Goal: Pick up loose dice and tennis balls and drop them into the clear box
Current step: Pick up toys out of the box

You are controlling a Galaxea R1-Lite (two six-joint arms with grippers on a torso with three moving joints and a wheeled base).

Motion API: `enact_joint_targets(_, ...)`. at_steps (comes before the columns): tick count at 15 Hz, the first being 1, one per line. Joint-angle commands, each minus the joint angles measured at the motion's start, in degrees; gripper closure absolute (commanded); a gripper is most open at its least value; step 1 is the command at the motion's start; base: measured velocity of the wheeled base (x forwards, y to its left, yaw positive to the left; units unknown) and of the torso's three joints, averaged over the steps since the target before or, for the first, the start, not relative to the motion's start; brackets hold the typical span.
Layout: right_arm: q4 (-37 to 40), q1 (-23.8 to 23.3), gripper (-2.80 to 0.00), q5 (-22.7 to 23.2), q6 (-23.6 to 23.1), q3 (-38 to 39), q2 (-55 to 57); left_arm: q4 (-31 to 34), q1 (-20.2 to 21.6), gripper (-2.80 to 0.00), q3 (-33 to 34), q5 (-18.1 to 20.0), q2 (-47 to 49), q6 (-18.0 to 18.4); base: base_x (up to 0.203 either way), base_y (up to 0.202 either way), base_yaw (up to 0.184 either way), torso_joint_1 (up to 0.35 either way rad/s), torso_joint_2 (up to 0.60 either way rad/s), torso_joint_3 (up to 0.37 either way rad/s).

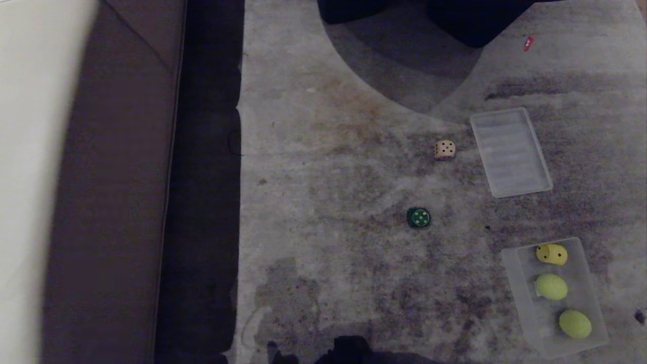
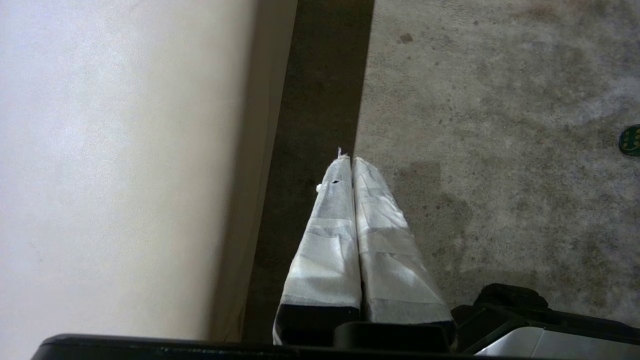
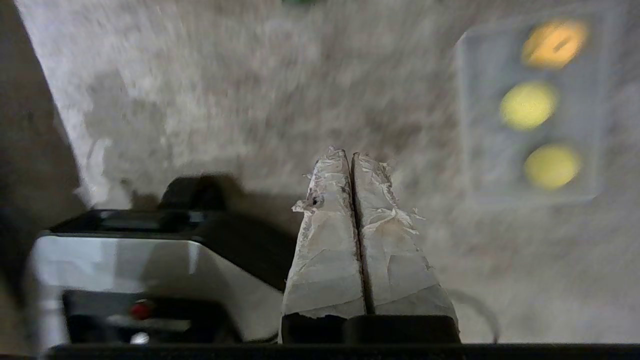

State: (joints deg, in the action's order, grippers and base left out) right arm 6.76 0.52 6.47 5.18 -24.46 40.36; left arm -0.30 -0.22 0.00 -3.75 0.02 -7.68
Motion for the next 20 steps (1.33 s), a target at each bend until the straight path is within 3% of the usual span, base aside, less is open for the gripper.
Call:
enact_joint_targets(1,-6.2,2.09,0.0,0.35,3.13,-2.58,22.67,-0.05,-0.02,0.0,0.0,-0.02,0.0,-0.05,0.0,0.0,0.0,0.0,0.0,0.0)
enact_joint_targets(8,-32.87,14.03,0.0,-1.4,8.66,-5.7,60.83,-0.05,-0.01,0.0,0.0,-0.02,-0.02,-0.05,0.0,0.0,0.0,0.0,0.0,0.0)
enact_joint_targets(12,-37.27,15.75,0.0,-2.3,9.35,-12.62,71.3,-0.05,0.04,0.0,0.0,-0.02,-0.02,-0.05,0.0,0.0,0.0,0.0,0.0,0.0)
enact_joint_targets(13,-36.91,15.8,-2.48,-2.32,9.4,-14.68,72.59,-0.05,-0.03,0.0,0.0,-0.02,-0.02,-0.05,0.0,0.0,0.0,0.0,0.0,0.0)
enact_joint_targets(14,-36.61,15.76,-2.8,-2.29,9.46,-16.73,73.67,-0.05,-0.04,0.0,0.0,-0.02,-0.02,-0.05,0.0,0.0,0.0,0.0,0.0,0.0)
enact_joint_targets(16,-36.56,15.34,-2.8,-2.85,9.18,-19.42,74.69,-0.05,-0.04,0.0,0.0,-0.02,-0.01,-0.05,0.0,0.0,0.0,0.0,0.0,0.0)
enact_joint_targets(20,-36.91,11.24,-2.8,-5.15,1.81,-21.88,78.38,-0.05,0.04,0.0,0.0,-0.02,-0.02,-0.05,0.0,0.0,0.0,0.0,0.0,0.0)
